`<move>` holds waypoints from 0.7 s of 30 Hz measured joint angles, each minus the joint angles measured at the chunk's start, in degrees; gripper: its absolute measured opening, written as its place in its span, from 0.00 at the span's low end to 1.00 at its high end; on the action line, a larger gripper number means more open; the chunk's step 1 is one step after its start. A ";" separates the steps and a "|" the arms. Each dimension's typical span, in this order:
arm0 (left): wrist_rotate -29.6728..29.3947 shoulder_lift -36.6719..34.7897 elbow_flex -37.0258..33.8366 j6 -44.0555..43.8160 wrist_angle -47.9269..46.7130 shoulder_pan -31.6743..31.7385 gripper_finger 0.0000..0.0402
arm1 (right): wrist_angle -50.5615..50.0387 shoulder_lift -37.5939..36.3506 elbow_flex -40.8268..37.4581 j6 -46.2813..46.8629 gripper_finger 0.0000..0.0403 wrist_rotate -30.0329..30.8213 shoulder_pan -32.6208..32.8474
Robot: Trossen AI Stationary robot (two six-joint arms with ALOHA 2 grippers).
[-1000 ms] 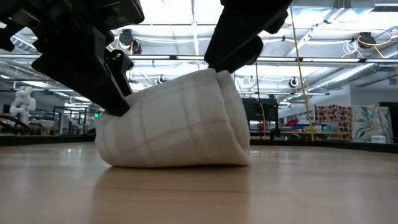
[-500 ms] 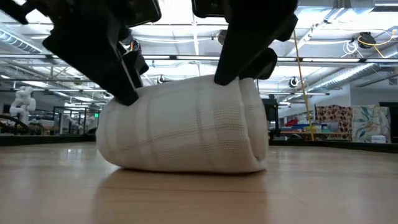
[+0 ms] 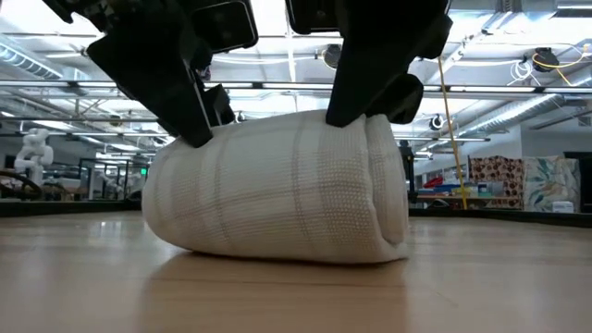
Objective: Roll towel
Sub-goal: Roll the brown checkered towel
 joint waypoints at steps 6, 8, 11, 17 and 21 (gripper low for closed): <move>1.08 -0.02 0.00 0.00 -0.11 0.69 0.44 | -0.30 -0.34 0.00 -3.81 0.43 2.08 1.08; 1.06 -0.02 0.00 -0.02 -0.08 0.71 0.44 | -0.96 -0.64 0.00 -6.12 0.49 5.18 2.18; 1.03 -0.04 0.00 -0.04 -0.28 0.71 0.44 | -2.31 -1.20 0.00 -7.26 0.57 11.11 4.27; 1.04 -0.04 -0.02 -0.13 -0.48 0.69 0.44 | -0.51 -1.29 -0.02 -3.47 0.71 27.14 11.40; 1.06 -0.04 -0.02 -0.18 -0.42 0.69 0.44 | 0.78 -1.12 -0.02 3.32 0.77 39.63 15.91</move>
